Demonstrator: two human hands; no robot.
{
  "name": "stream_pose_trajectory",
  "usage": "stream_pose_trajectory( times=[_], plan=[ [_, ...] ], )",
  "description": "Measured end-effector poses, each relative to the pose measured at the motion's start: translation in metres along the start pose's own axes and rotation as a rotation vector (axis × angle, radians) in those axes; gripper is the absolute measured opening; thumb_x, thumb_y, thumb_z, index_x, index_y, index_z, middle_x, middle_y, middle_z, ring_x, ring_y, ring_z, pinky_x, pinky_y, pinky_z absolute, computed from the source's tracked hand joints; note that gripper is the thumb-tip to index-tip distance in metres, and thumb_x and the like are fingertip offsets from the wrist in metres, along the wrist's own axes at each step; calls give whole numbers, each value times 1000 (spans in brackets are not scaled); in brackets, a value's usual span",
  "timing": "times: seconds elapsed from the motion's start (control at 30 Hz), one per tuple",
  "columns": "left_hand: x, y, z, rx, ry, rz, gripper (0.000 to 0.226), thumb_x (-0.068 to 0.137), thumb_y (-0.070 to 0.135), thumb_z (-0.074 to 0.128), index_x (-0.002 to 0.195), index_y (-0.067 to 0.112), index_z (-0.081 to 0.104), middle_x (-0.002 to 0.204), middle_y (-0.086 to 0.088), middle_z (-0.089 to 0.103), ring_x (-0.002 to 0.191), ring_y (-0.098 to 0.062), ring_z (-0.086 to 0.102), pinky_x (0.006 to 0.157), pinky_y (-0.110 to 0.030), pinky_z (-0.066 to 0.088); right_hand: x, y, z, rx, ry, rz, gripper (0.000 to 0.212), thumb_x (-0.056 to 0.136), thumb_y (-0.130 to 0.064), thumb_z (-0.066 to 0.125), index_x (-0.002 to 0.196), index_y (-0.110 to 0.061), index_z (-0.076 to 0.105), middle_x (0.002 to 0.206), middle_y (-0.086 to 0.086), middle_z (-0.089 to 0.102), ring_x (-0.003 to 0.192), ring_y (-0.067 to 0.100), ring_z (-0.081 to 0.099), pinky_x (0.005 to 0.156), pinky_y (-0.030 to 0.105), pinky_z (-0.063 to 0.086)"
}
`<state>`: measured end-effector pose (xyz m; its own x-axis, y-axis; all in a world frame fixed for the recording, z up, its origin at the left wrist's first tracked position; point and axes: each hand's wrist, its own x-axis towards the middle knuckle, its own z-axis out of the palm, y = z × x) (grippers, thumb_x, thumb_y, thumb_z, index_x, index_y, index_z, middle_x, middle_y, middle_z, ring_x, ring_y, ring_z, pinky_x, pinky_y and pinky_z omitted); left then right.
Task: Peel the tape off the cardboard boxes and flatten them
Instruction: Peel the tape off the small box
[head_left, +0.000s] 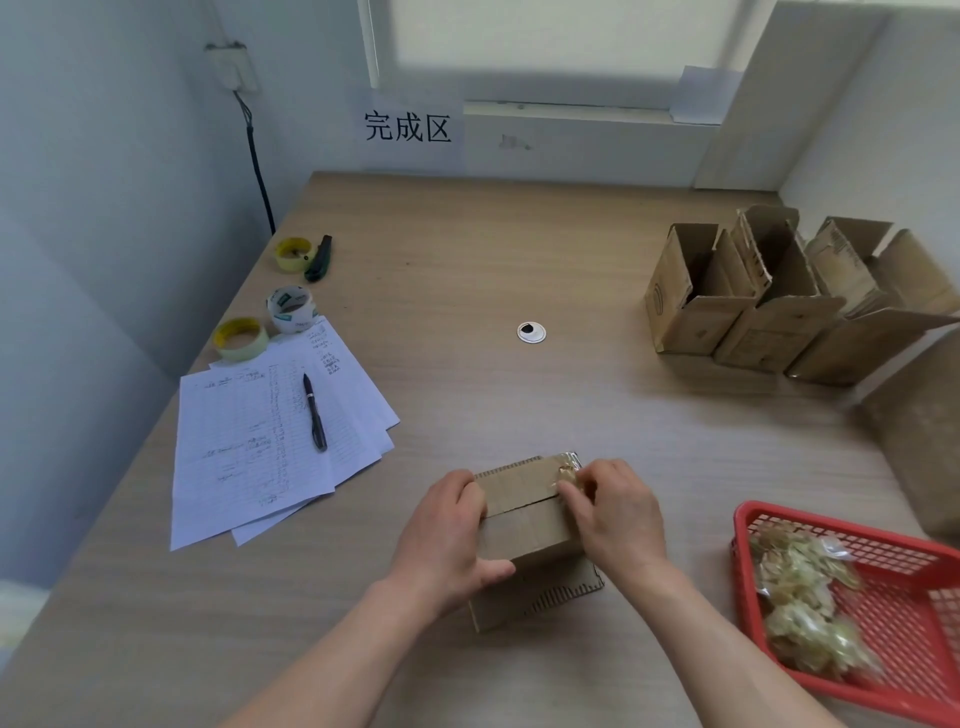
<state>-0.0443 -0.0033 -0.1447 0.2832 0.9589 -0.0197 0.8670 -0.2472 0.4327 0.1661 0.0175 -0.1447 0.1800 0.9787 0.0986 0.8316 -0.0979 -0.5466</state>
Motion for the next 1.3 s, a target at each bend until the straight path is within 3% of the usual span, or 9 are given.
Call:
stream_pose_trajectory(
  times=[0.13,0.2,0.37,0.43,0.57,0.73,0.87,1.07,1.3],
  plan=[
    [-2,-5,-2,-36,5,-10,61,58,54,82,90,17,45,115,6,44,100,-17,45,75,-25,35,17,17,-8,802,16,746,30,93,-21,65,67,-9,62,50,-1,51,45,16,47,44,27,43],
    [-2,-5,-1,-32,0,13,60,58,53,82,90,17,46,115,5,44,99,-17,45,75,-25,34,16,20,-11,942,-22,924,28,98,-22,59,75,-5,63,48,1,50,37,11,42,38,20,41],
    [2,-4,-2,-14,1,26,61,57,52,82,88,17,44,103,5,42,89,-18,41,72,-26,30,16,10,-22,379,-101,496,81,89,-75,32,65,-5,65,66,9,68,65,26,63,63,39,52],
    [4,-3,-4,-5,-6,24,61,57,52,82,88,18,43,101,6,41,87,-18,41,72,-27,29,8,8,-22,74,-193,293,72,75,-84,41,66,-15,61,69,1,65,70,22,61,63,36,47],
    [4,-1,-5,-5,-8,18,60,57,52,81,88,19,42,100,7,39,87,-18,40,70,-28,26,-7,13,-7,-122,-149,114,41,89,-58,59,94,-17,64,93,5,61,92,29,59,76,36,44],
    [1,-5,-5,-37,-22,15,61,56,51,82,89,20,42,102,7,41,87,-19,42,70,-27,29,-12,23,-5,-36,85,-112,31,98,-18,61,70,-5,61,70,11,62,69,36,59,61,40,41],
    [2,-18,-13,-61,-58,25,61,56,53,82,91,24,41,103,11,40,87,-19,43,71,-27,34,-5,22,-3,248,98,131,49,100,-27,56,57,-7,44,50,-3,40,52,19,39,54,38,27],
    [7,-26,-20,10,-120,73,60,60,56,81,93,29,38,107,14,37,89,-17,40,79,-27,39,2,26,7,920,-178,801,31,100,-24,56,78,-5,65,61,9,62,56,24,56,56,36,53],
    [16,-22,-25,50,-163,23,60,60,55,83,93,29,41,108,14,38,83,-11,33,75,-29,27,2,19,-7,1027,-272,890,46,97,-55,51,98,-11,64,65,4,69,46,17,56,54,28,50]
  ],
)
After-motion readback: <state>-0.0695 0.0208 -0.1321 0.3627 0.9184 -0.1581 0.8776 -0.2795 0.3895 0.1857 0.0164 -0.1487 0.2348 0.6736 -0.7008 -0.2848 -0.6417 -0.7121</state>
